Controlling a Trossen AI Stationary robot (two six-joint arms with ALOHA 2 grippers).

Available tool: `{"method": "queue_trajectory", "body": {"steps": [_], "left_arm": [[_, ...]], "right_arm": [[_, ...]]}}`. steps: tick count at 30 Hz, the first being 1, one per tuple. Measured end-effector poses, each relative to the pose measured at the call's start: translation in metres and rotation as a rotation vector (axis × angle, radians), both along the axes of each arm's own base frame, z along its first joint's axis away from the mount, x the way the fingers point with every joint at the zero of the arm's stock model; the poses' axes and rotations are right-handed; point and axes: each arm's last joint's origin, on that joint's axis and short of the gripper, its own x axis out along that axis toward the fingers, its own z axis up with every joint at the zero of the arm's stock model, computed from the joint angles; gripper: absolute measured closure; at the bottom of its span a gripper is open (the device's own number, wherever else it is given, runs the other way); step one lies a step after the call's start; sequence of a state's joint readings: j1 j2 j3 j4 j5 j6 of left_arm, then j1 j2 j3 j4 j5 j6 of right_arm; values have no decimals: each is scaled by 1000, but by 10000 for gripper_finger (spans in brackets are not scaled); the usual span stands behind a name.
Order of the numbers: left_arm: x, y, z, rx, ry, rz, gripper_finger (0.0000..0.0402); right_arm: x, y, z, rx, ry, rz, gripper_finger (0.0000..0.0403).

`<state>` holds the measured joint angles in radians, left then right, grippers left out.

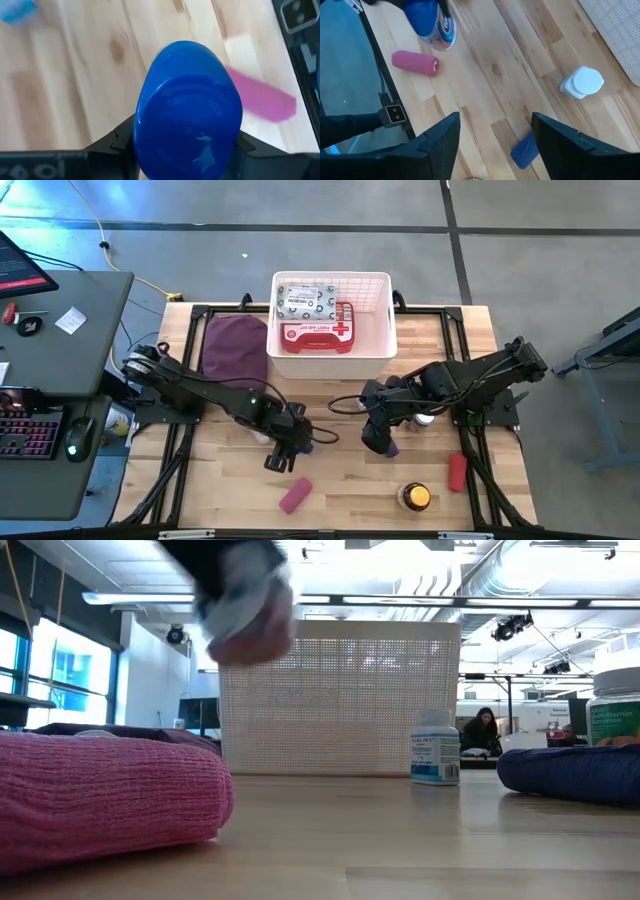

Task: Pick & place medical supplies in basket/bin
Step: Put the blue pill bottle into the white bin

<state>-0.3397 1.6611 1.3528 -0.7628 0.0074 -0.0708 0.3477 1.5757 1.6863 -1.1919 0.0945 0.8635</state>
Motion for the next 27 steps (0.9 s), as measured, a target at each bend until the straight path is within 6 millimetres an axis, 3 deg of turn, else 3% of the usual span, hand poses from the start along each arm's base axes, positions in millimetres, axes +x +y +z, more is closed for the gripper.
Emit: {"method": "queue_trajectory", "body": {"steps": [4, 9, 18, 23, 27], "left_arm": [[9, 7, 35, 30, -86, 23, 186], [19, 30, 67, -16, -167, 133, 191], [29, 93, 123, -52, -329, 344, 186], [26, 129, 156, -46, -452, 453, 191], [23, 155, 170, 3, -519, 536, 184]], "right_arm": [[-4, 0, 4, 17, -10, -15, 170], [-22, -6, 23, 50, -87, -54, 188], [-63, -25, 58, -12, -256, -62, 224], [-78, -31, 68, -66, -307, -23, 237], [-85, -36, 72, -140, -325, -7, 246]]}}
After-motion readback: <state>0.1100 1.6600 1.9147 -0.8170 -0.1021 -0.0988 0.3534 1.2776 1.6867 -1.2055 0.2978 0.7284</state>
